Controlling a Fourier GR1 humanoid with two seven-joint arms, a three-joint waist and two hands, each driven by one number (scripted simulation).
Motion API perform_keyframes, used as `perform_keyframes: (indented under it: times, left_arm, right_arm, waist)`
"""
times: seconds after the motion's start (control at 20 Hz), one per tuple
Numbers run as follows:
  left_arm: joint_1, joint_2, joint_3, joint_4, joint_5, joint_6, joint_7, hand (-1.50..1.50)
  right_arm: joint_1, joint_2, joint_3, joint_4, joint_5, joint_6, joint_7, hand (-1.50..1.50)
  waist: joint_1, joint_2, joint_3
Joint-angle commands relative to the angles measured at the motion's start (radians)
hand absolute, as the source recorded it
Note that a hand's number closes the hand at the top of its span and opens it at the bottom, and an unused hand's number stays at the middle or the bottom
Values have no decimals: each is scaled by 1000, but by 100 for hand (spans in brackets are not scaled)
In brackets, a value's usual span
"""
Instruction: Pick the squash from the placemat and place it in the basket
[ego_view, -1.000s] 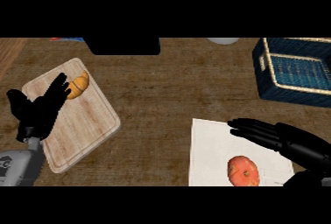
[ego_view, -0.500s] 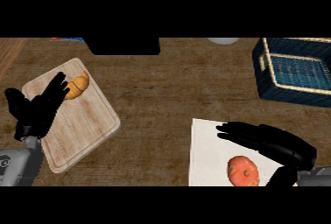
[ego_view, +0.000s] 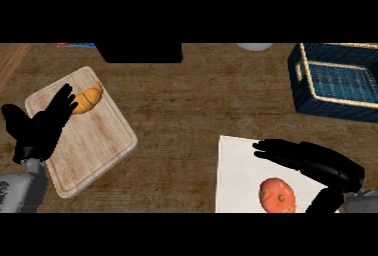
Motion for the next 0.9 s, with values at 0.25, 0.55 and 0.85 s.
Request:
perform_keyframes:
  times: [0.25, 0.55, 0.85]
  left_arm:
    - [2, -38, 10, 6, -37, 19, -5, 0]
    - [-36, -31, 37, -17, -31, -23, 57, 0]
    - [1, -41, 53, -41, -37, -52, 53, 0]
  right_arm:
    - [45, -73, 4, -11, -23, 55, -136, -150]
    - [69, -12, 39, 48, 108, -80, -133, -150]
    - [64, 58, 75, 31, 174, -83, -88, -150]
  waist:
    - [-2, 0, 0]
    - [-1, 0, 0]
    - [0, 0, 0]
